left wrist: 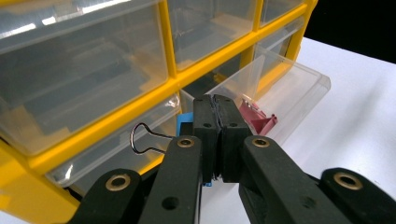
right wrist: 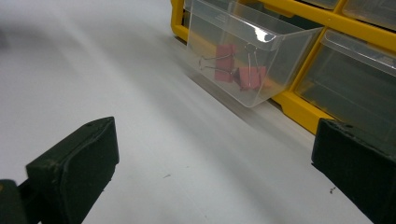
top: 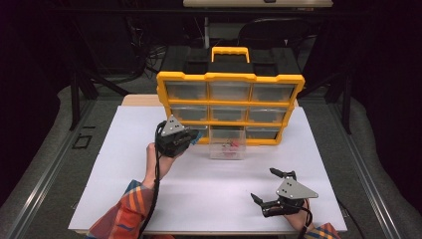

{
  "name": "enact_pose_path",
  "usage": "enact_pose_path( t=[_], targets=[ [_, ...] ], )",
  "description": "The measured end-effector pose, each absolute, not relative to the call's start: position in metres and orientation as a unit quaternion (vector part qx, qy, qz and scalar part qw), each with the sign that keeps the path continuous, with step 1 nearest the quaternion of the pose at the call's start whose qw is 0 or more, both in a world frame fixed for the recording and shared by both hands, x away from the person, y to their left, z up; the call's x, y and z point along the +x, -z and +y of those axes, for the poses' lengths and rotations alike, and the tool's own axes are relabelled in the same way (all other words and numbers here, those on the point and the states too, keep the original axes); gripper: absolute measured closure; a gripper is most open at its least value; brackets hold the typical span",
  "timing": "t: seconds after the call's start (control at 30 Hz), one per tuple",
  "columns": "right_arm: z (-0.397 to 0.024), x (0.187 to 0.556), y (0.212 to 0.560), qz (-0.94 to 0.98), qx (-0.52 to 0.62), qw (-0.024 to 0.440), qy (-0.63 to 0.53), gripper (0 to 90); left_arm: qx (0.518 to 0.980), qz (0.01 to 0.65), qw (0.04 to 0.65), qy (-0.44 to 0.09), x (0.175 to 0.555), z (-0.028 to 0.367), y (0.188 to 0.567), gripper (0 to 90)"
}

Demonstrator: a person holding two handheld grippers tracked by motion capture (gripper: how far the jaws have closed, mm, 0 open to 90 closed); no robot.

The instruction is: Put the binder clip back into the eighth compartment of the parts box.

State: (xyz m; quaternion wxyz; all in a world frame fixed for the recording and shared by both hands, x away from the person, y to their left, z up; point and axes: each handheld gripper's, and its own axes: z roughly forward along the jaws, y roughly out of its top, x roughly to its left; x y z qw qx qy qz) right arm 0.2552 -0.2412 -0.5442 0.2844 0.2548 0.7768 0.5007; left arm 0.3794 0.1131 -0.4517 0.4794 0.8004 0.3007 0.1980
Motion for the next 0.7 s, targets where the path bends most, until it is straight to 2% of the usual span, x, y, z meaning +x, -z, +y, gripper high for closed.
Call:
enact_pose_path(
  t=[0.7],
  targets=[
    [-0.242, 0.255, 0.544, 0.776, 0.254, 0.285, -0.501, 0.2, 0.796, 0.277, 0.493, -0.214, 0.385, 0.098, 0.427, 88.3]
  ],
)
